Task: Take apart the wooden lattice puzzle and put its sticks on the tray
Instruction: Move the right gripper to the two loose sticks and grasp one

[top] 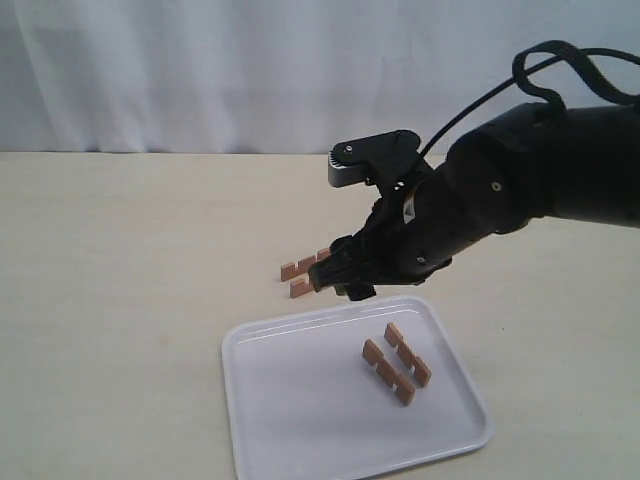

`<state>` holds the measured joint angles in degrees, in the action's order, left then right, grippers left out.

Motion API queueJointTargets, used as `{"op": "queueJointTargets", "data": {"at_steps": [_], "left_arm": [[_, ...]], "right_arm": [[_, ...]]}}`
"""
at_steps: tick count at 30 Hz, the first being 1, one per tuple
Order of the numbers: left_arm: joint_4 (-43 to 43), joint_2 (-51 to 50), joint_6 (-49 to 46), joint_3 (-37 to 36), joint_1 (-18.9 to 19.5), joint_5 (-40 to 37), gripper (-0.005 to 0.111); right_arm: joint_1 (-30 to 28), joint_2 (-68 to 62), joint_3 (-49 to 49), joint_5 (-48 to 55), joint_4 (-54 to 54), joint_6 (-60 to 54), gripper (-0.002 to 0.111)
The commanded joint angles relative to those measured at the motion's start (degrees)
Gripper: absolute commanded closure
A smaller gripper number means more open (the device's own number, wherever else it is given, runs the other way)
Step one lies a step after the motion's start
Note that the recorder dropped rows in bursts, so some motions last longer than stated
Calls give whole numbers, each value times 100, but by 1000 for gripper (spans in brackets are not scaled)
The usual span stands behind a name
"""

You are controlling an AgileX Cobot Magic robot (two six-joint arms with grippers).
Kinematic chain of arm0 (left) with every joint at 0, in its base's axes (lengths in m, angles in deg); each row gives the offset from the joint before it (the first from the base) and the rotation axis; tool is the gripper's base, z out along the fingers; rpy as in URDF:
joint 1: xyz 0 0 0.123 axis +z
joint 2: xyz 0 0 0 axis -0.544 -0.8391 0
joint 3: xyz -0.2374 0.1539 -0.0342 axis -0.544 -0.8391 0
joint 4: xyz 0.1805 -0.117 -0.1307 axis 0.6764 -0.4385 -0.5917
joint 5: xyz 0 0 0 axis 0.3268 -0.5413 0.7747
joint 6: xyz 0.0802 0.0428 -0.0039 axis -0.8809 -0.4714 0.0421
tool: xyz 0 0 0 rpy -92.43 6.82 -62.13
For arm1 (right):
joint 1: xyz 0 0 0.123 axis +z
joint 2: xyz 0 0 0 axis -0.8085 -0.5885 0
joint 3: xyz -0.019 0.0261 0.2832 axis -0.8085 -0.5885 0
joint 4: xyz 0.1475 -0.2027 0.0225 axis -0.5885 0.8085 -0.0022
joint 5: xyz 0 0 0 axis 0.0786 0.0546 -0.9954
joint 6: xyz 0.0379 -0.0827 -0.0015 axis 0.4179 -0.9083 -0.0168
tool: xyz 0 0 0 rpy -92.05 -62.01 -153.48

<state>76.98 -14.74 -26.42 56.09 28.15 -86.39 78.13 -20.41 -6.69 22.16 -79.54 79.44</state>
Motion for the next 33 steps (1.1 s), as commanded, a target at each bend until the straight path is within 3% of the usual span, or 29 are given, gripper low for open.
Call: {"op": "queueJointTargets", "data": {"at_steps": [1,12,22,33], "left_arm": [[36,6,-4,-13,5,40,107],[36,6,-4,-13,5,40,107],[36,6,-4,-13,5,40,107],[36,6,-4,-13,5,40,107]], "right_arm": [[-8,-256,431,446,-2,-500,44],[-291,-1264,1766,1095,120,-1421,44],[-615,-2285,2903,1559,-998,-3921,44],[-652,-3102,3527,1854,-1009,-4586,44]]}}
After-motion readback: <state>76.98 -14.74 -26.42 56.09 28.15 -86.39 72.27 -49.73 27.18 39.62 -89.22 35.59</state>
